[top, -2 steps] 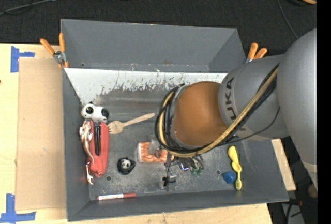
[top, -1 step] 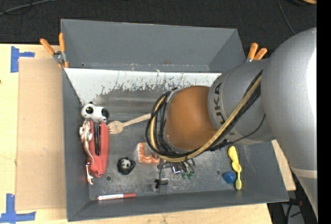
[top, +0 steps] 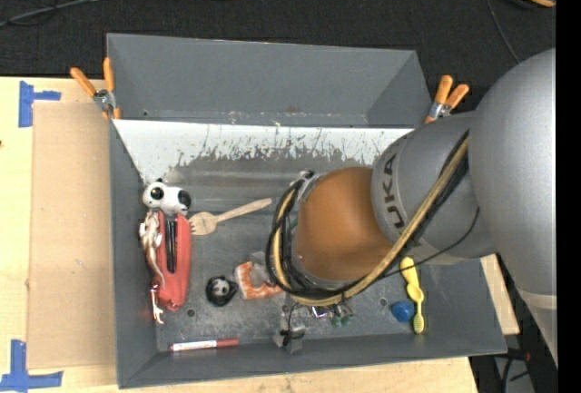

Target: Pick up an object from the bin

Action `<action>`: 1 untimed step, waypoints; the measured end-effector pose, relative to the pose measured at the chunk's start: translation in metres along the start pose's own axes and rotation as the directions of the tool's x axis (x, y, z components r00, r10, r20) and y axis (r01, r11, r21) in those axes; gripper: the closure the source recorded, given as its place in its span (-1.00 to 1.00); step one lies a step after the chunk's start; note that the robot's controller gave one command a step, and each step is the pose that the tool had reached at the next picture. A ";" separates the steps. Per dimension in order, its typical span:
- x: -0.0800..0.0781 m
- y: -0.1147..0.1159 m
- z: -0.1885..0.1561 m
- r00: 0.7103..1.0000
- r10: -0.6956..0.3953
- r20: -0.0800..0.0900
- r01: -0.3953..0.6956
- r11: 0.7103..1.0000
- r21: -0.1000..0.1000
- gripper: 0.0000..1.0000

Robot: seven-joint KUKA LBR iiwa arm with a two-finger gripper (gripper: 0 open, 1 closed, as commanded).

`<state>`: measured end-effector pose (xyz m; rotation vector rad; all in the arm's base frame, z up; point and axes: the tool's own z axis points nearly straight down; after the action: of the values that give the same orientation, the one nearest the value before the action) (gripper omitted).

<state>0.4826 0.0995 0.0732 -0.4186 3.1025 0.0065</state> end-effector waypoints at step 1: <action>0.007 -0.007 -0.038 1.000 0.026 -0.012 -0.026 1.000 0.001 -1.00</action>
Offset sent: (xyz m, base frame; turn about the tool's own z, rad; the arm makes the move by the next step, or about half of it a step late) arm 0.0162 0.0166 -0.0032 0.0298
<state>0.4774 0.0912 0.1112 -0.3800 3.1196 0.0033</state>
